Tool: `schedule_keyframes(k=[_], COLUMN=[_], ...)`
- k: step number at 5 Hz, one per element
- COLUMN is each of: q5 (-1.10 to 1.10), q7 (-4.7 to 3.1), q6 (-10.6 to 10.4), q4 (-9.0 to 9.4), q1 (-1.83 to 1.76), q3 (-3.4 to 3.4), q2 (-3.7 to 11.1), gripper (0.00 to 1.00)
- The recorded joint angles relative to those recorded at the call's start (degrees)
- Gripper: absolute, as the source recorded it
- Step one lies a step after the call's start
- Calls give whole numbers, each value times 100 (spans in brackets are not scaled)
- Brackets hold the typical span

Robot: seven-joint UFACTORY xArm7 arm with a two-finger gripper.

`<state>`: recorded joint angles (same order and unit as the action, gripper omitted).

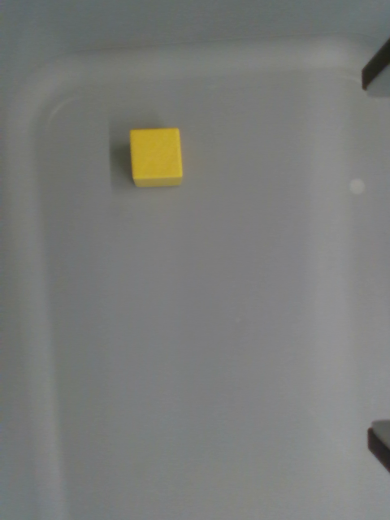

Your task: Pick yellow cube

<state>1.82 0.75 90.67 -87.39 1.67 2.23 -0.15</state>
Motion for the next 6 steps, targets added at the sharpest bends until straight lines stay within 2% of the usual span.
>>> schedule_keyframes(k=[1,2,3,4,5,6], q5=[0,-18,-18,-42,-42,-70], q7=[0,-53,-53,-120,-120,-200], q6=[0,-114,-114,-261,-261,-435], q4=[0,38,38,87,87,146], q1=[0,20,20,46,46,77], q3=[0,11,11,25,25,41], q2=[0,80,80,182,182,302], gripper=[0,0,0,0,0,0])
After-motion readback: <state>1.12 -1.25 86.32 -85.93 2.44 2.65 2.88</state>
